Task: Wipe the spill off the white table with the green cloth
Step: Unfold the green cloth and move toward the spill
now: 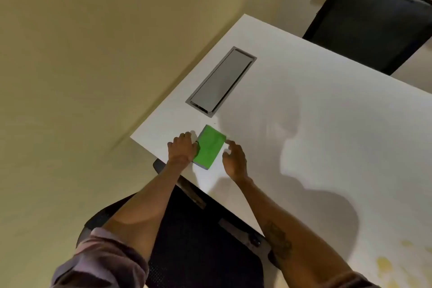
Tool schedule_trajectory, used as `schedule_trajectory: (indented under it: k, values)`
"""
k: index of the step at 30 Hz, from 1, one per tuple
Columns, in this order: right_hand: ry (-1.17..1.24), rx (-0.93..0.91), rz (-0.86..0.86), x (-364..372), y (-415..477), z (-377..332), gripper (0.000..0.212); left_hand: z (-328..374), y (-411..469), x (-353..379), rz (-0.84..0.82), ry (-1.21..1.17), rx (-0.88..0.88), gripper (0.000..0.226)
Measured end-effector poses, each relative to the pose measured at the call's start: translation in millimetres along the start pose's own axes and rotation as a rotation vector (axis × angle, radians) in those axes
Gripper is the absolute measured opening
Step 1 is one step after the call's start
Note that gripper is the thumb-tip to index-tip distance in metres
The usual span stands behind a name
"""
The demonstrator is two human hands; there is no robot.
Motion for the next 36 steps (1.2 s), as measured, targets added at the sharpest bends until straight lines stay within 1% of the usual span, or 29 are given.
schedule_trajectory:
  k: [2, 5, 9, 12, 14, 17, 22, 25, 30, 32, 36]
  values:
    - [0.008, 0.03, -0.002, 4.7, 5.1, 2.8, 0.043, -0.3, 2.7, 5.6, -0.028, -0.055, -0.053, 0.048]
    - [0.074, 0.092, -0.061, 15.1, 9.0, 7.8, 0.044, -2.0, 5.8, 18.1, -0.056, -0.123, -0.109, 0.044]
    - [0.198, 0.102, -0.137, 27.0, 15.9, 8.8, 0.044, -5.2, 7.9, 28.0, -0.06, -0.2, -0.201, 0.043]
    - [0.357, 0.174, -0.118, 33.3, 20.4, 7.9, 0.043, -6.8, 10.9, 30.5, -0.066, -0.214, -0.26, 0.044]
    - [0.462, 0.244, -0.089, 35.3, 22.8, 7.5, 0.042, -7.7, 14.2, 31.4, -0.095, -0.245, -0.277, 0.039]
    - [0.527, 0.299, -0.042, 38.6, 25.7, 8.1, 0.041, -9.2, 18.0, 32.7, -0.126, -0.3, -0.26, 0.034]
    - [0.575, 0.323, 0.078, 42.2, 22.8, 7.5, 0.033, -6.9, 15.2, 33.4, -0.116, -0.366, -0.213, 0.03]
    - [0.616, 0.34, 0.14, 40.7, 17.7, 7.3, 0.033, -5.2, 8.9, 33.3, -0.115, -0.392, -0.205, 0.031]
    - [0.602, 0.341, 0.146, 27.6, 6.6, 10.9, 0.037, 2.3, 0.0, 32.3, -0.108, -0.448, -0.2, 0.032]
    - [0.571, 0.323, 0.149, 18.4, 2.3, 12.5, 0.037, 9.3, -3.1, 29.9, -0.099, -0.464, -0.171, 0.033]
    - [0.621, 0.318, 0.203, -6.4, -8.5, 14.5, 0.038, 34.6, -11.1, 20.8, -0.069, -0.475, -0.069, 0.031]
Point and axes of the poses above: each hand's wrist, its own y-axis towards the middle knuckle, its own x-axis out of the palm, z = x × y, the point moved 1 cm from there along y, towards the middle knuckle, and after that the axes turned 8 degrees about y, right-handed, at the moved point
